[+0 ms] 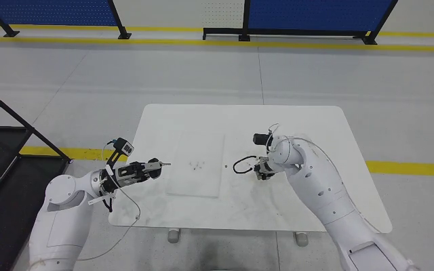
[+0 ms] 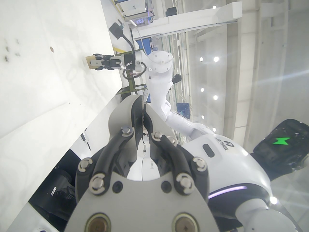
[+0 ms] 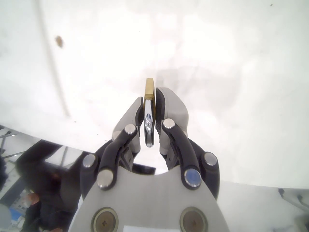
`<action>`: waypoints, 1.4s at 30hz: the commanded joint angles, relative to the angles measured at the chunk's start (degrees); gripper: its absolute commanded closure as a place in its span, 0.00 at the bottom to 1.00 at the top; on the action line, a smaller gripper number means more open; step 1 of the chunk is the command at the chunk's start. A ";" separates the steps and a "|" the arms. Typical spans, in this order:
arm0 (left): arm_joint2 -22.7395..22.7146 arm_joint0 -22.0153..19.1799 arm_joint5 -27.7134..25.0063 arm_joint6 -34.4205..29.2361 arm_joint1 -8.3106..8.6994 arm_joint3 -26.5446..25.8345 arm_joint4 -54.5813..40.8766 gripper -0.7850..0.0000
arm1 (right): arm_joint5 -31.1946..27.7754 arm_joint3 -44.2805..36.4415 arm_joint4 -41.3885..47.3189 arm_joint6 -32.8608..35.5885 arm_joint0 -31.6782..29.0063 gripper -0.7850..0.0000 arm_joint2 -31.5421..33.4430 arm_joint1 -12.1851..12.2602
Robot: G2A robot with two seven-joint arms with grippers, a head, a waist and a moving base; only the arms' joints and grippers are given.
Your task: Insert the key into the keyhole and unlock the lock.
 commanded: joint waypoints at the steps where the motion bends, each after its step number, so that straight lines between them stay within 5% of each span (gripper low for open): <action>1: 0.00 0.00 0.00 0.00 0.00 0.00 0.00 1.00 | 0.20 -2.52 2.15 -0.39 -1.59 1.00 3.19 0.60; 10: 0.00 0.00 0.00 0.00 0.00 0.00 0.00 1.00 | -8.49 -12.43 20.97 -7.07 -13.22 1.00 15.81 2.48; 23: 0.00 0.00 0.00 0.00 0.00 0.00 0.00 1.00 | -16.44 -14.49 45.13 -15.18 -18.96 1.00 16.89 1.97; 42: 0.00 0.00 0.00 0.00 0.00 0.00 0.00 1.00 | -17.64 -12.86 46.84 -16.17 -19.41 1.00 15.56 2.05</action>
